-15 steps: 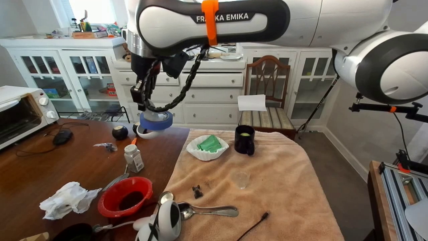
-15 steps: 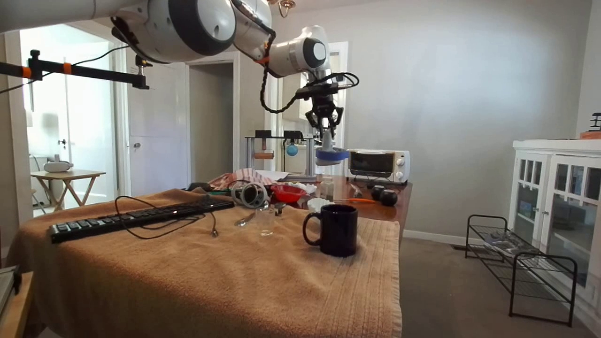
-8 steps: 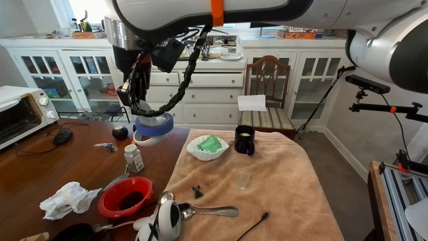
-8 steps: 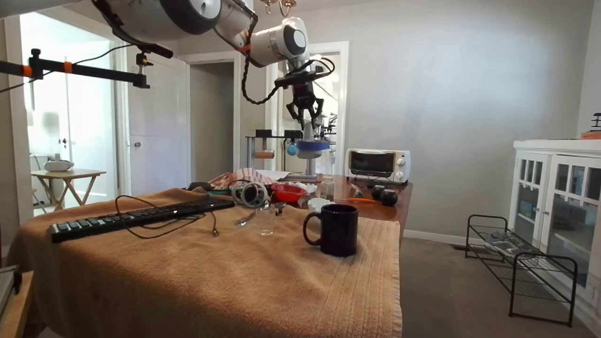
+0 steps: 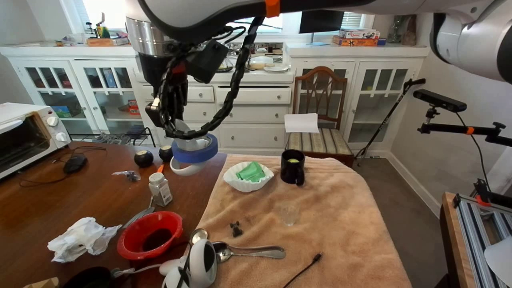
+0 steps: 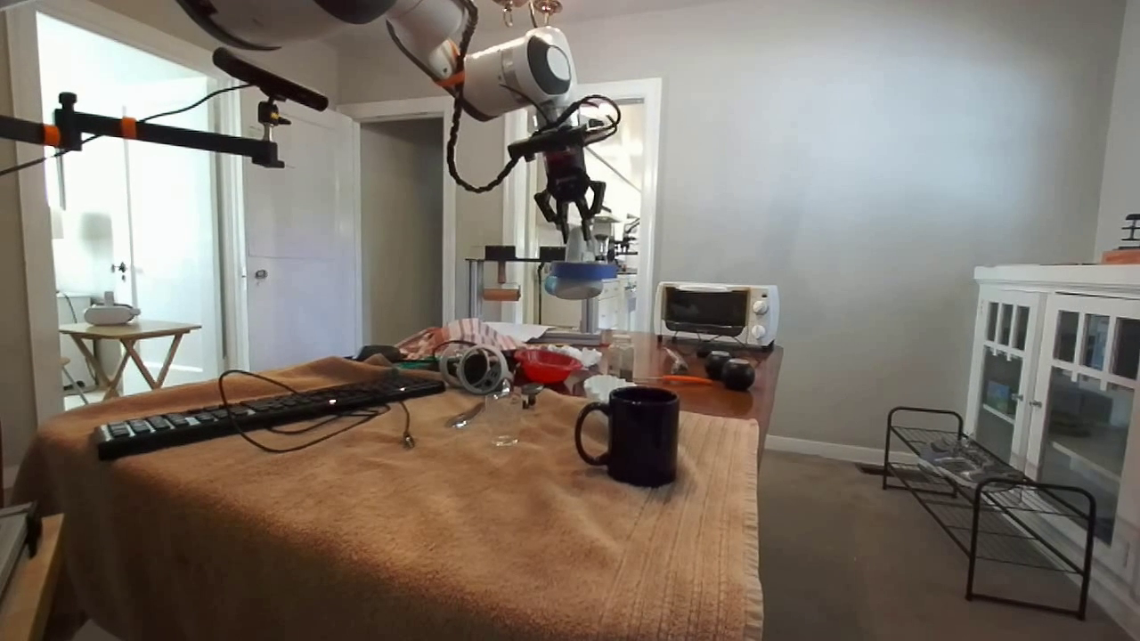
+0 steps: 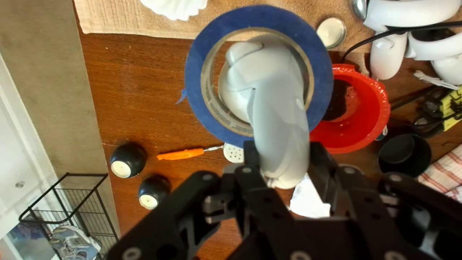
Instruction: Move the controller forward
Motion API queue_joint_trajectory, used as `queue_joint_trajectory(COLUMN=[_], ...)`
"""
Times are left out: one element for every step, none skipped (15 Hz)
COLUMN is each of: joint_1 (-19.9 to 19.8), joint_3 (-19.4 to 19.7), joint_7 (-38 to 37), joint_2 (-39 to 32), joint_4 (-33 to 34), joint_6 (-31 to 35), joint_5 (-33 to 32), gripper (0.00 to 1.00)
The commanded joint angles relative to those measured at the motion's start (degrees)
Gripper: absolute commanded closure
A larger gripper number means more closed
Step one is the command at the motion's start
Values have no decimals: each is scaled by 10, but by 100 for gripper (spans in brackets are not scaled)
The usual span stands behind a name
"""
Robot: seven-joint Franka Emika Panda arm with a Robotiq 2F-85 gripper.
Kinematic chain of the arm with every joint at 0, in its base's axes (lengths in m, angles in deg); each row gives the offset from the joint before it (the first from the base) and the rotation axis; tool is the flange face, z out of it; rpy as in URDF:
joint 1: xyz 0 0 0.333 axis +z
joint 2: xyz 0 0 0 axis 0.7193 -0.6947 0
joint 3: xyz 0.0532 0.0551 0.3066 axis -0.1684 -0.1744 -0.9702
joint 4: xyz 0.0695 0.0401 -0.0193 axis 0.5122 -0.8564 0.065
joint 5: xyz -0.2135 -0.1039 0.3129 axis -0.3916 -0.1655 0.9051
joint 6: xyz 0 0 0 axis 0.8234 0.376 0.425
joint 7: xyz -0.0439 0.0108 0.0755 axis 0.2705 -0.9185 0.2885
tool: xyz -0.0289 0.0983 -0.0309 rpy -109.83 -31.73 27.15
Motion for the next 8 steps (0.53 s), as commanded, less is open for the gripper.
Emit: queue_joint_trajectory(joint_1=[10,17,18,29,38,48,57,68], joint_3=[6,9,5,9,14,18,23,31], joint_7=[-18,-41,-52,-77,-98,-119,-140,-165], joint_2=[5,24,34,60,76,91,106,122], joint_4=[-13,-47,-66,-108,-138,-159,-181,-204], joint_6=[9,27,39,58,73,80,85,83], joint_5=[-9,-11,-6,-14,-21,-29,-38,-52], gripper=[86,86,86,86,86,86,86,86])
